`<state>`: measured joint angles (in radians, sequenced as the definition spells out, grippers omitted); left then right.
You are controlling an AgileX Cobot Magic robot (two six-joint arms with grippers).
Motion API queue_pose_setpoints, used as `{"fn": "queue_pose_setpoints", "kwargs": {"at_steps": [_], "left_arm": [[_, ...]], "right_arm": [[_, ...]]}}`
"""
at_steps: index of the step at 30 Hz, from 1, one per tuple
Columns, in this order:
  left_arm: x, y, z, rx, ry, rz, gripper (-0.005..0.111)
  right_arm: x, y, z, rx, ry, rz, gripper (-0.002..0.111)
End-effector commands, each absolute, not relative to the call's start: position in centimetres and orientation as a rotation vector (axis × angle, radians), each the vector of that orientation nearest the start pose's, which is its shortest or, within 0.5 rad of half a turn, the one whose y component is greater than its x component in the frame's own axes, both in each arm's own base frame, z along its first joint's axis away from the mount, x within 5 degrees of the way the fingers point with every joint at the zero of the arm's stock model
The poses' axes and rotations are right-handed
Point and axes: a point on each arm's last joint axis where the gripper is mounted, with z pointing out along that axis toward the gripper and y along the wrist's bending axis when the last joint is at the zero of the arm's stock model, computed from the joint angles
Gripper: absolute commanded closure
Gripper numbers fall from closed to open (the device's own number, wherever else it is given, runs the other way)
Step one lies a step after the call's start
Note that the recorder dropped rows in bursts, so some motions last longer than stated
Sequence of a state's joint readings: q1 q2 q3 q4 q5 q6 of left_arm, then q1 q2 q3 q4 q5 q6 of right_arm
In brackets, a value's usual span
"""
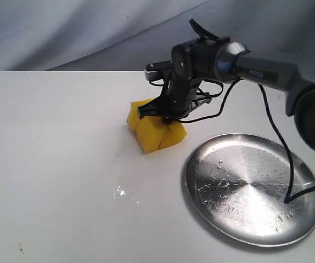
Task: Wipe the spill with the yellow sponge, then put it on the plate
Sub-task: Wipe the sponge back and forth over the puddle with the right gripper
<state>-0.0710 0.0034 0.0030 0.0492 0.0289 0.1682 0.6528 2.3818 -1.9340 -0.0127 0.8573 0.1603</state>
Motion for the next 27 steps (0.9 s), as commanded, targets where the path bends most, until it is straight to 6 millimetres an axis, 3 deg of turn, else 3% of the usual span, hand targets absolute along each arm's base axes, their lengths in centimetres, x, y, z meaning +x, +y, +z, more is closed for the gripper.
{"fn": "queue_pose_setpoints", "kwargs": {"at_steps": [1, 8, 12, 14, 15, 19, 22, 24, 27], "left_arm": [[5.6, -0.4, 21.1, 0.202, 1.493, 0.106, 0.107], [5.6, -0.4, 21.1, 0.202, 1.493, 0.106, 0.107], [5.6, -0.4, 21.1, 0.202, 1.493, 0.106, 0.107], [5.6, -0.4, 21.1, 0.202, 1.493, 0.106, 0.107], [5.6, -0.4, 21.1, 0.202, 1.493, 0.106, 0.107], [5.6, -0.4, 21.1, 0.202, 1.493, 0.106, 0.107], [5.6, -0.4, 21.1, 0.202, 1.493, 0.106, 0.107], [5.6, -0.4, 21.1, 0.202, 1.493, 0.106, 0.107], [5.6, -0.4, 21.1, 0.202, 1.493, 0.106, 0.107]], "right_arm": [[39.6, 32.9, 12.0, -0.817, 2.781, 0.264, 0.108], [35.1, 36.6, 12.3, -1.090, 2.783, 0.227, 0.108], [31.5, 39.2, 12.6, -1.222, 2.748, 0.225, 0.108], [28.6, 40.2, 12.3, -1.307, 2.723, 0.218, 0.108], [27.0, 40.1, 12.1, -1.354, 2.718, 0.196, 0.108], [24.0, 39.0, 11.9, -1.400, 2.710, 0.173, 0.108], [22.0, 36.0, 11.9, -1.387, 2.700, 0.162, 0.108], [22.6, 34.0, 11.8, -1.320, 2.690, 0.115, 0.108], [26.0, 31.9, 11.8, -1.149, 2.693, 0.100, 0.108]]}}
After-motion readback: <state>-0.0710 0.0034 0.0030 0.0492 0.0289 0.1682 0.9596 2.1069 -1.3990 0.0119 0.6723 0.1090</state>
